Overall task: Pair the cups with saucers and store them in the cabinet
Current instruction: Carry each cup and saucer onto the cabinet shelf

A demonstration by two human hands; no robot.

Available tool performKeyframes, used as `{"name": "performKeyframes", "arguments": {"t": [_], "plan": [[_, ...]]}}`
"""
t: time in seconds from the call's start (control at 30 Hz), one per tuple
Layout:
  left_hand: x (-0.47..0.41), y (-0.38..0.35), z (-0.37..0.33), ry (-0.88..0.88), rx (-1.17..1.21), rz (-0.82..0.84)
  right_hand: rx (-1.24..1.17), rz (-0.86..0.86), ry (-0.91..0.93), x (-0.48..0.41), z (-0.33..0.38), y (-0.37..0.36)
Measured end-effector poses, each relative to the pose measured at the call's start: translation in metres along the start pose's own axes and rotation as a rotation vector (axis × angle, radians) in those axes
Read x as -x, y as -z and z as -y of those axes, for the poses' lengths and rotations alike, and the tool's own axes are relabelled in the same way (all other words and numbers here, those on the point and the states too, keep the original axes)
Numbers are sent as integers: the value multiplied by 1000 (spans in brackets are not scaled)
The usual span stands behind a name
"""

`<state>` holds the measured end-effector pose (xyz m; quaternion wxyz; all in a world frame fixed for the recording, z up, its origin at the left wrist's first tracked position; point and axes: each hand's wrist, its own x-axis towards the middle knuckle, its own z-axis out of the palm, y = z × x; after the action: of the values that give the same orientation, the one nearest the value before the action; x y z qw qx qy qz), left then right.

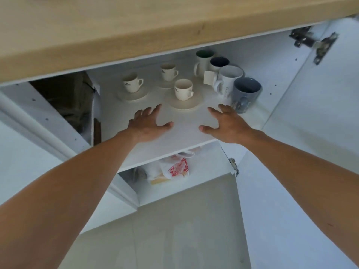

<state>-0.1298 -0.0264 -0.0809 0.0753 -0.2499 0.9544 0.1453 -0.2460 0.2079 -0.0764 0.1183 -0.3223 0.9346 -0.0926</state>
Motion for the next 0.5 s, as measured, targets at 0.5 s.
{"name": "performKeyframes", "arguments": {"t": [0.5], "plan": [[208,100,-17,-78,-72,140,160,33,34,210,52,94]]}}
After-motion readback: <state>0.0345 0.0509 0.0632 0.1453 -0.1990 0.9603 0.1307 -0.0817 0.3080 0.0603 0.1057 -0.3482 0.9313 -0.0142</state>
